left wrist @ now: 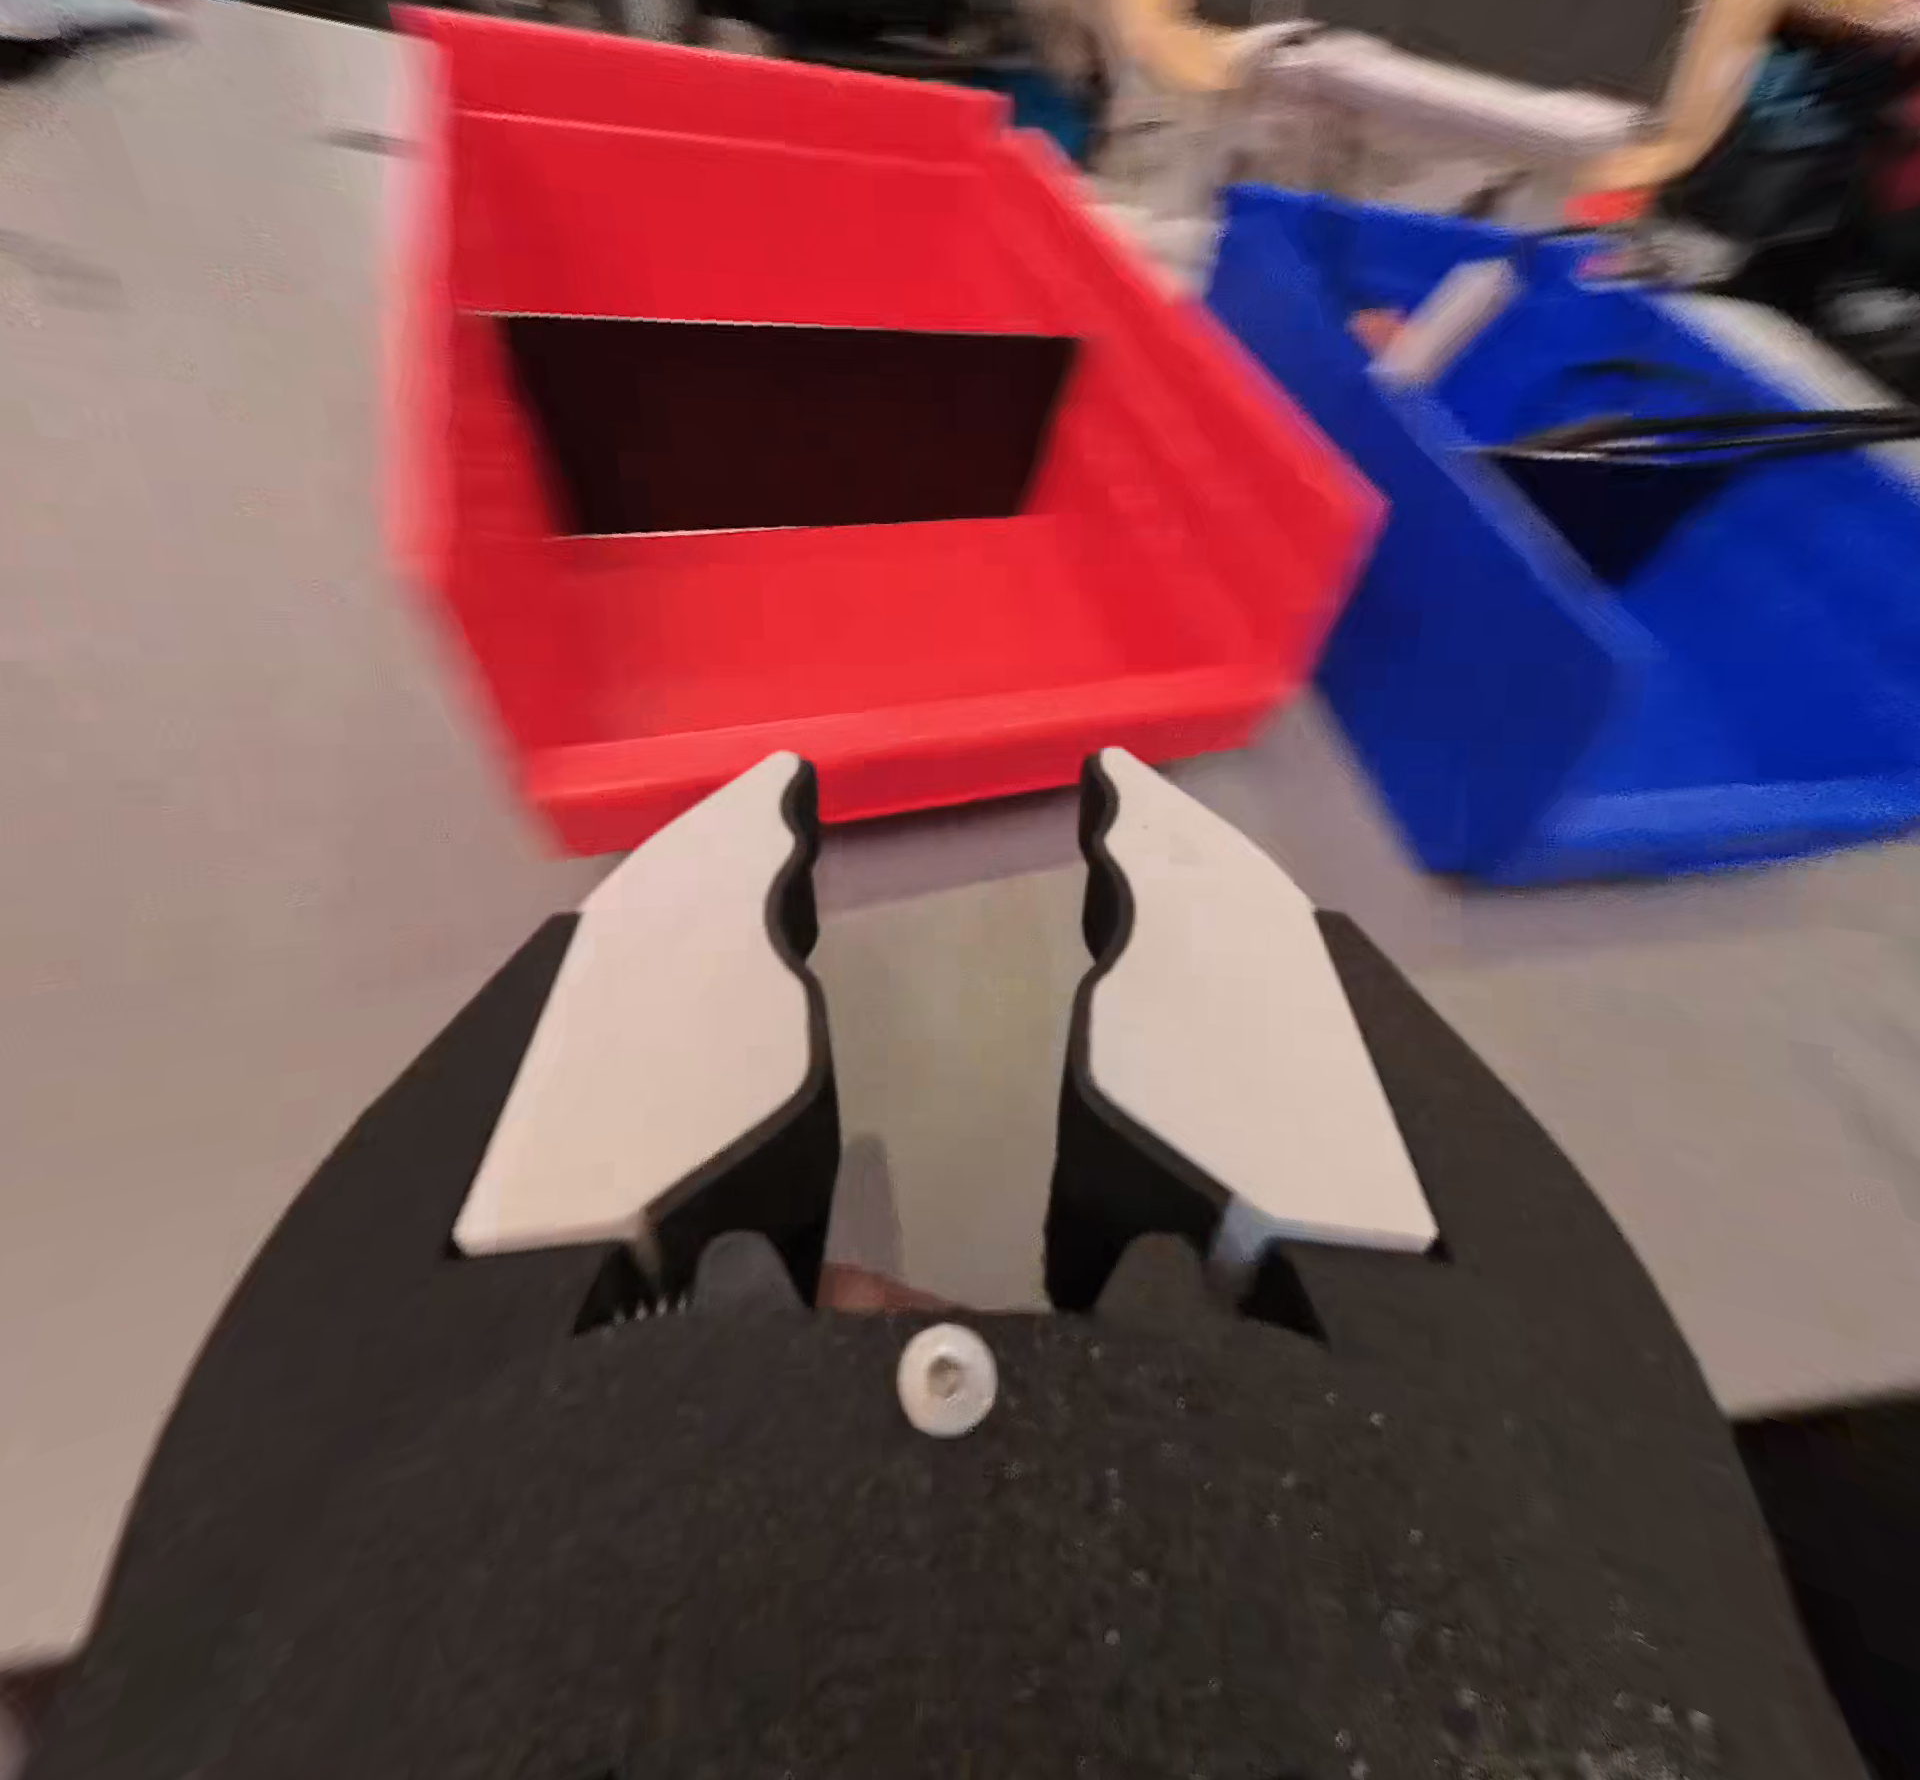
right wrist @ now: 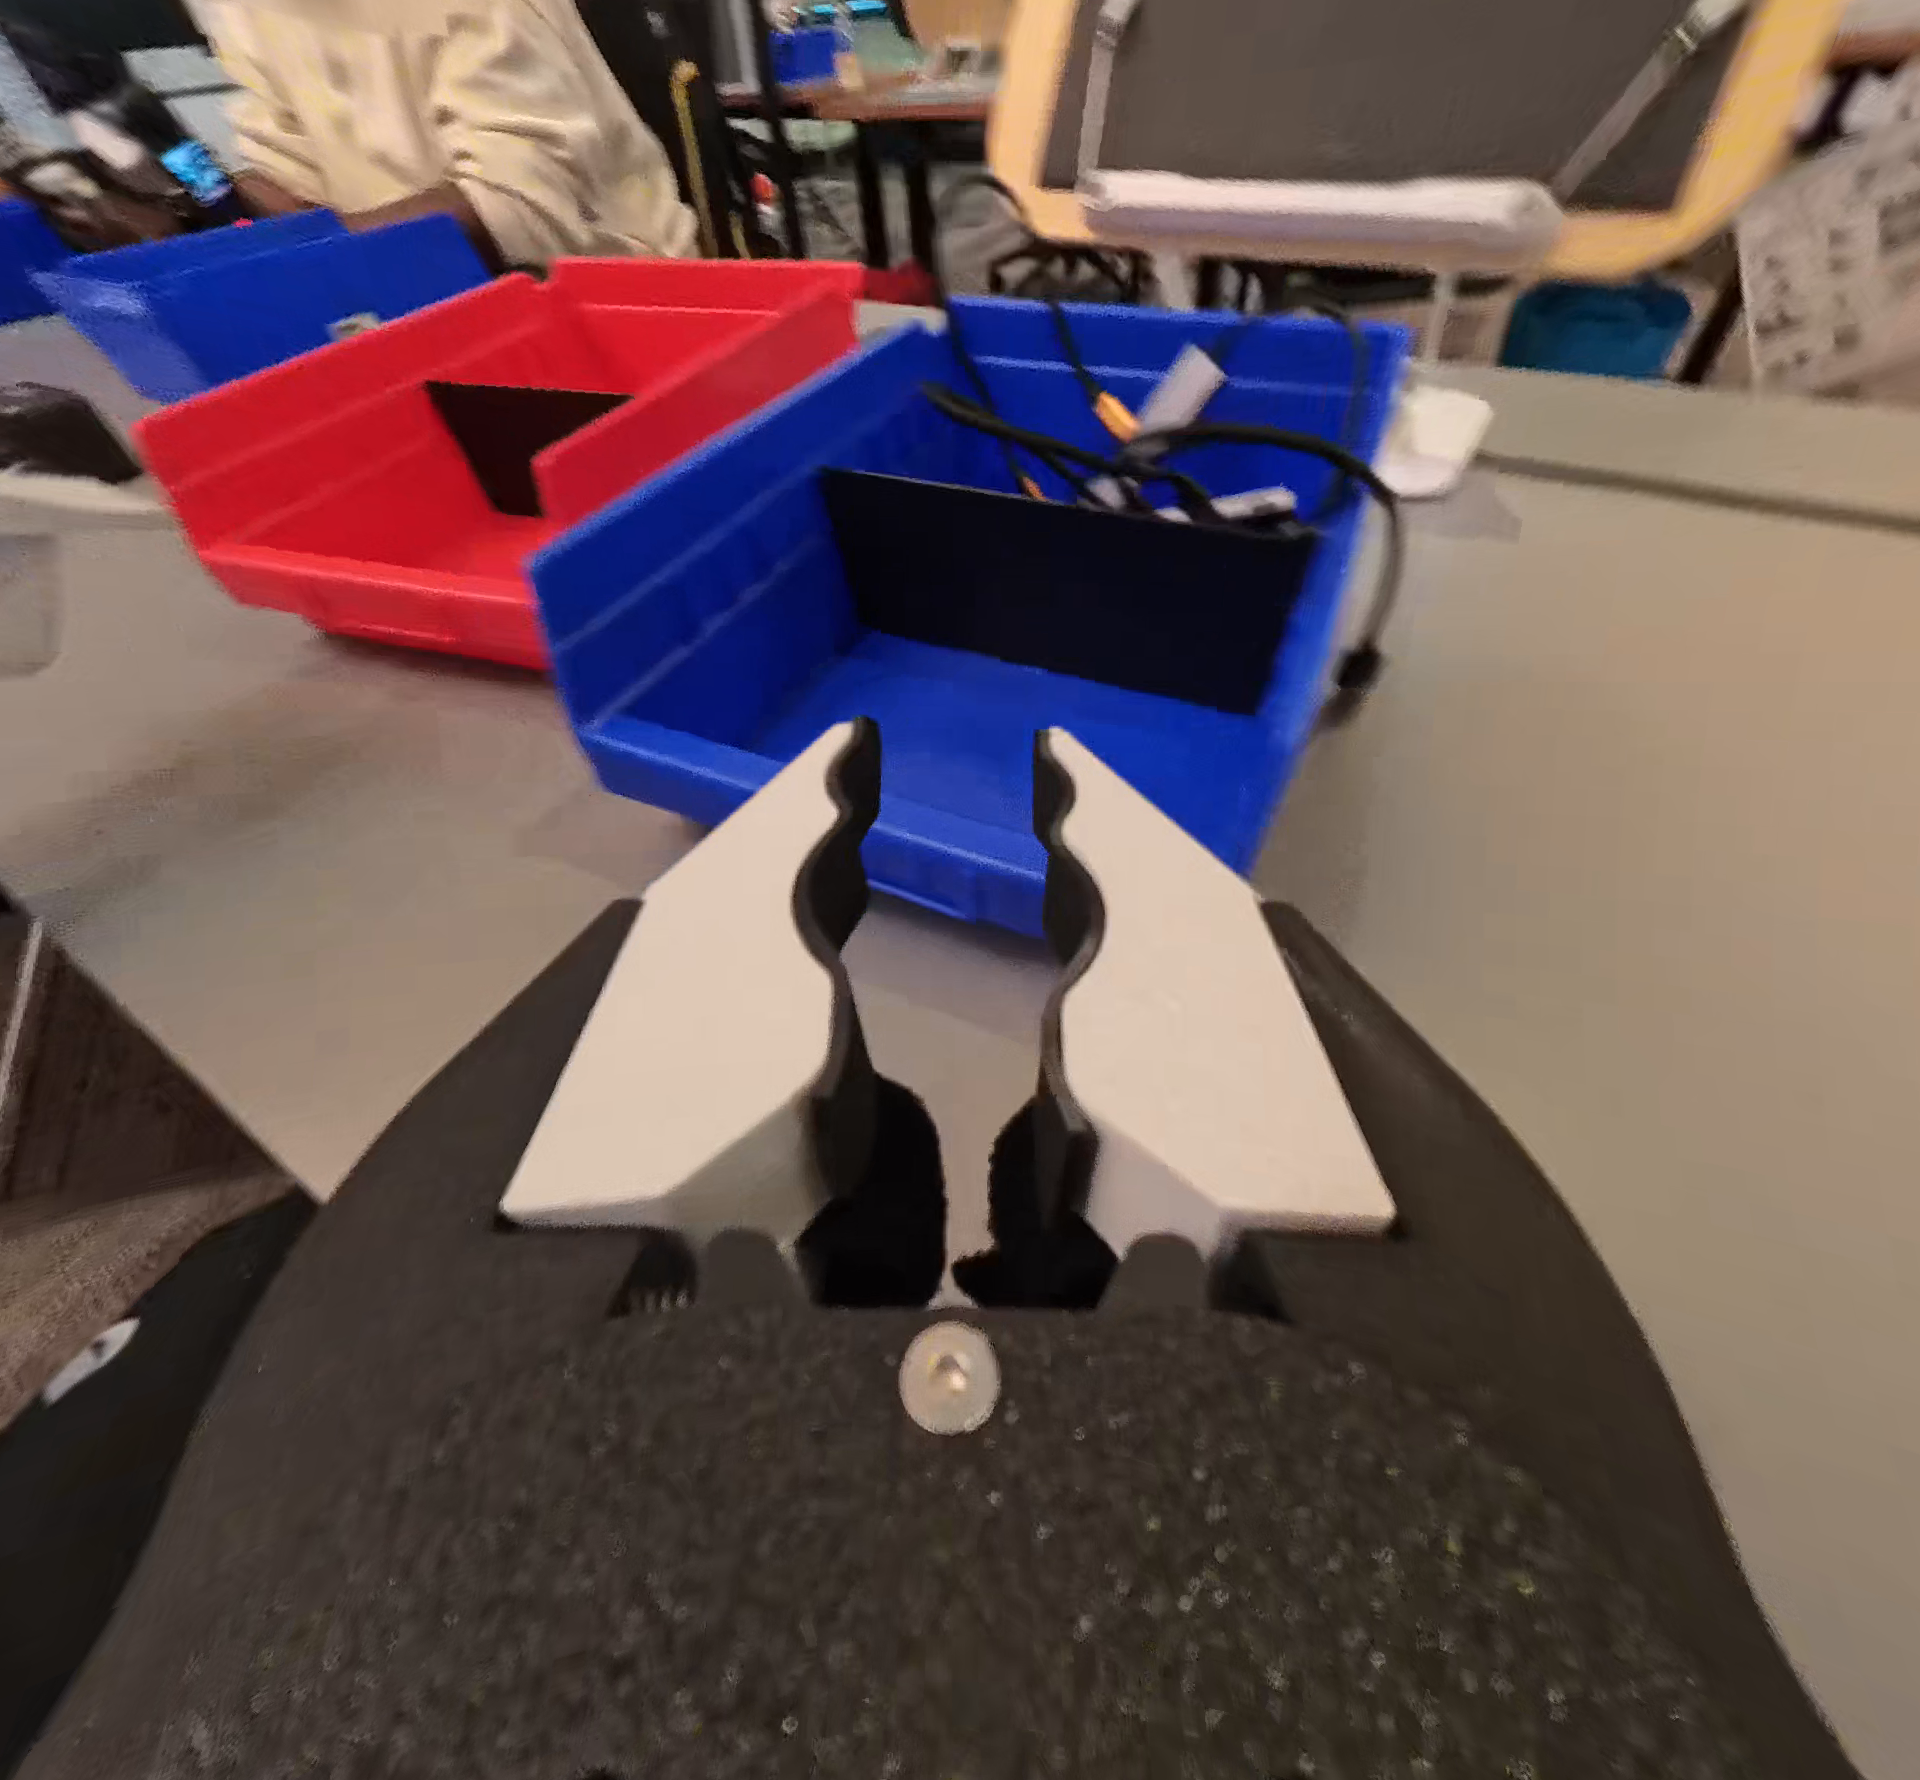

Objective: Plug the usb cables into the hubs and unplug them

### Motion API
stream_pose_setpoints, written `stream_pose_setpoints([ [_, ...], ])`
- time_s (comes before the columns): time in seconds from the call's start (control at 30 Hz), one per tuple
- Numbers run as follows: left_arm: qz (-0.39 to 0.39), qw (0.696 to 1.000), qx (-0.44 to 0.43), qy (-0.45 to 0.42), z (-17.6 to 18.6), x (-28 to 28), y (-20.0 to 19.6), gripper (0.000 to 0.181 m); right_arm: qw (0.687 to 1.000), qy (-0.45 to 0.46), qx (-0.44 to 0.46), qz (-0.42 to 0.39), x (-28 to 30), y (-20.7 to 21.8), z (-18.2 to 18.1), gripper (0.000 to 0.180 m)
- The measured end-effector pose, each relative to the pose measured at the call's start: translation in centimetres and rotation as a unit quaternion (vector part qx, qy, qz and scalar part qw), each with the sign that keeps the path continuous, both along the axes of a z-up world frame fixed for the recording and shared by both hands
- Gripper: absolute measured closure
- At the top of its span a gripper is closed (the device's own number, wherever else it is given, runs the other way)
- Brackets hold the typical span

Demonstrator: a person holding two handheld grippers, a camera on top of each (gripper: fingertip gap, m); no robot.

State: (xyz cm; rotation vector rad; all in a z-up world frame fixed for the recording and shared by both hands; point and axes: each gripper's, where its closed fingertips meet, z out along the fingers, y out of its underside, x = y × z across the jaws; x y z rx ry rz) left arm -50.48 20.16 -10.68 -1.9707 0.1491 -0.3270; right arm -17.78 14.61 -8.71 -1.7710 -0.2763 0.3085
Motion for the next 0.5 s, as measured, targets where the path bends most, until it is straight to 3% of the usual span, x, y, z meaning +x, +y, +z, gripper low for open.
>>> stream_pose_setpoints([
  [0.1,0.044,0.999,-0.023,0.017,-1.0,-4.8,2.2,0.131,0.995,-0.051,0.026,0.08,-6.7,-1.2,0.1,0.153],
  [0.2,0.056,0.997,-0.038,0.032,-2.2,-6.4,5.3,0.131,0.98,-0.09,-0.001,0.175,-13.7,-2.0,-2.6,0.148],
  [0.23,0.054,0.997,-0.037,0.038,-2.6,-6.6,6.2,0.141,0.976,-0.098,-0.022,0.191,-15.2,-1.9,-3.9,0.143],
  [0.27,0.046,0.997,-0.036,0.043,-2.8,-6.5,6.6,0.165,0.975,-0.104,-0.038,0.191,-16.0,-1.5,-4.8,0.143],
  [0.3,0.041,0.998,-0.031,0.043,-3.0,-6.5,6.7,0.175,0.976,-0.107,-0.046,0.186,-16.6,-0.9,-5.3,0.143],
  [0.5,0.048,0.995,-0.017,0.089,-3.1,-6.2,3.3,0.176,0.99,-0.074,-0.062,0.106,-19.1,3.7,-4.1,0.131],
])
